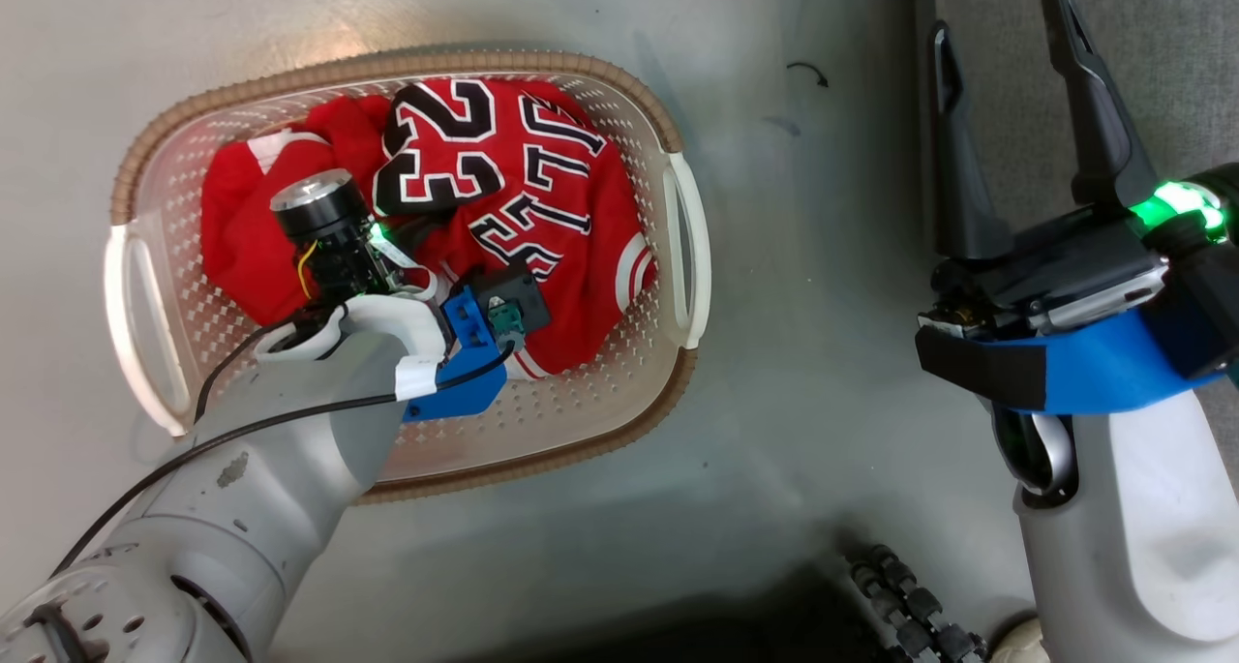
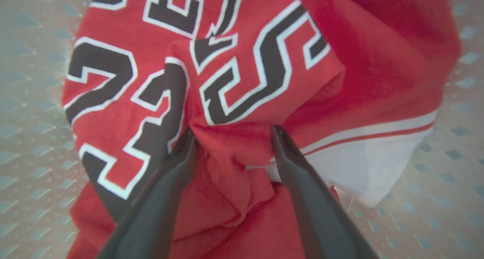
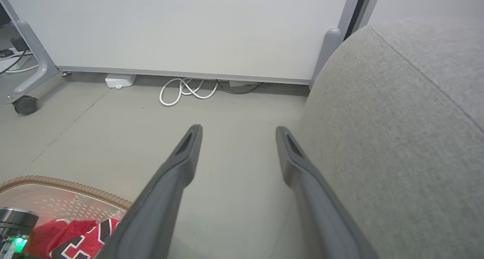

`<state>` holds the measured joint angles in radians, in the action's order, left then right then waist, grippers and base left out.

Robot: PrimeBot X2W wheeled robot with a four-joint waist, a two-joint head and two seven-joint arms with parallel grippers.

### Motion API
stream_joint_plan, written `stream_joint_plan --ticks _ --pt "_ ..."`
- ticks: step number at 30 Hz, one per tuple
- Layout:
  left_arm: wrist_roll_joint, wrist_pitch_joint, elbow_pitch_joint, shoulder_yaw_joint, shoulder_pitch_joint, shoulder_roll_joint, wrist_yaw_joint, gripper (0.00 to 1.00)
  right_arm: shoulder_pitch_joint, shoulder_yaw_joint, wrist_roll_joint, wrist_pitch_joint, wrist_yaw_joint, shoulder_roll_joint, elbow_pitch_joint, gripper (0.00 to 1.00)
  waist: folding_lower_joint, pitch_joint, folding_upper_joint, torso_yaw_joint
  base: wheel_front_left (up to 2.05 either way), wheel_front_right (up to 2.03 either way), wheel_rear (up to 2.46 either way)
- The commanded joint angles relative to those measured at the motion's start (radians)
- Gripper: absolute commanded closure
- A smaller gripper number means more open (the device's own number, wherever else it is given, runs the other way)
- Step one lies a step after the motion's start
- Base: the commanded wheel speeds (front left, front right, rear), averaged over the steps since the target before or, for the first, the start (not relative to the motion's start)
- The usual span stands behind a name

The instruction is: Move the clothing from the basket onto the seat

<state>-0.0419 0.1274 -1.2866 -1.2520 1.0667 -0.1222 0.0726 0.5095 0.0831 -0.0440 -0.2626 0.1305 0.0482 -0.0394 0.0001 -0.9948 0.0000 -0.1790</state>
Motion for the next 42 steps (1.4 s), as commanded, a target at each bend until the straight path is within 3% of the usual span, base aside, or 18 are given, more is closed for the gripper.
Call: stream_joint_plan --ticks 1,3,4,5,21,33,42 --pt "0.003 -0.001 -0.002 -0.003 0.018 0.0 -0.003 0.0 -0.006 -0.001 -0.002 -0.003 0.0 0.004 -0.009 0.0 -0.0001 -0.007 0.0 -0.004 0.0 0.0 0.0" --pt "0.0 -0.015 -0.003 -0.004 0.023 0.0 -0.004 0.0 -0.013 -0.001 -0.002 -0.003 0.0 0.004 -0.017 0.0 -0.0001 -0.011 0.0 -0.006 0.0 0.0 0.0" --pt "0.0 -0.026 -0.003 -0.005 0.023 -0.001 -0.004 0.71 -0.015 -0.001 -0.002 -0.003 0.0 0.004 -0.019 0.0 -0.0001 -0.012 0.0 -0.007 0.0 0.0 0.0" --pt "0.009 -0.035 -0.003 -0.007 0.024 -0.003 -0.002 1.0 -0.016 -0.001 -0.001 -0.003 0.0 0.004 -0.021 0.0 -0.0001 -0.013 0.0 -0.008 0.0 0.0 0.0" --pt "-0.045 0.014 -0.003 0.011 0.001 0.024 -0.009 1.0 0.002 -0.003 0.016 -0.003 0.0 0.004 -0.016 0.0 -0.0001 0.061 0.0 0.02 0.0 0.0 0.0" --pt "-0.133 0.126 0.007 0.063 -0.061 0.042 -0.003 1.0 -0.027 -0.007 0.018 -0.003 0.0 0.004 0.03 0.0 -0.0001 0.231 0.0 0.066 0.0 0.0 0.0" --pt "-0.206 0.138 0.112 0.125 -0.136 0.038 -0.019 1.0 -0.078 -0.02 0.022 -0.003 0.0 0.004 0.069 0.0 -0.0001 0.373 0.0 0.101 0.0 0.0 0.0"
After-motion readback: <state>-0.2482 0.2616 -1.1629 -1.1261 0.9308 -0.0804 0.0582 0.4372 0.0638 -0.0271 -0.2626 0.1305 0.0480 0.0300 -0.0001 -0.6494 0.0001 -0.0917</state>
